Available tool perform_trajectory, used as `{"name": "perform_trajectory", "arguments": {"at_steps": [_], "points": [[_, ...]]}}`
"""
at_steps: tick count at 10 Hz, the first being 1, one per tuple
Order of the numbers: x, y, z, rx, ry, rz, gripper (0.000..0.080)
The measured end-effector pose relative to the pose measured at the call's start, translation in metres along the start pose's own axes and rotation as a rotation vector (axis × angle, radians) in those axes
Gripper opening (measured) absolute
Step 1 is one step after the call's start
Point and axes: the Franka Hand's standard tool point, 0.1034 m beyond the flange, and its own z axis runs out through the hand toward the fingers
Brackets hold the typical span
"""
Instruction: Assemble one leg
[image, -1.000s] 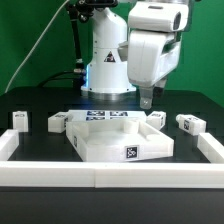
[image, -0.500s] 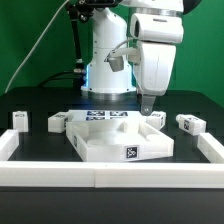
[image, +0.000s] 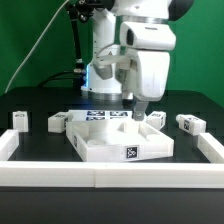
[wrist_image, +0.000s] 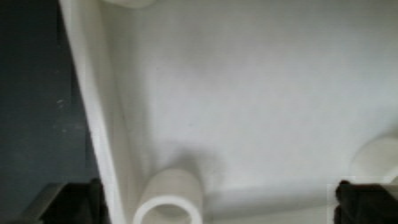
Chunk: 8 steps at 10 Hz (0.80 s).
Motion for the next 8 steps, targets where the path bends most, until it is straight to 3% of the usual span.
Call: {"name": "perform_trajectory", "arguments": {"at_steps": [2, 6, 8], "points": [[-0.005, -0.01, 0.004, 0.015, 0.005, 0.018, 0.065], [-0.009, -0.012, 0.005, 0.017, 0.004, -0.006, 0.065], [-0.008, -0.039, 0.018, 0.03, 0.017, -0.018, 0.065]]}}
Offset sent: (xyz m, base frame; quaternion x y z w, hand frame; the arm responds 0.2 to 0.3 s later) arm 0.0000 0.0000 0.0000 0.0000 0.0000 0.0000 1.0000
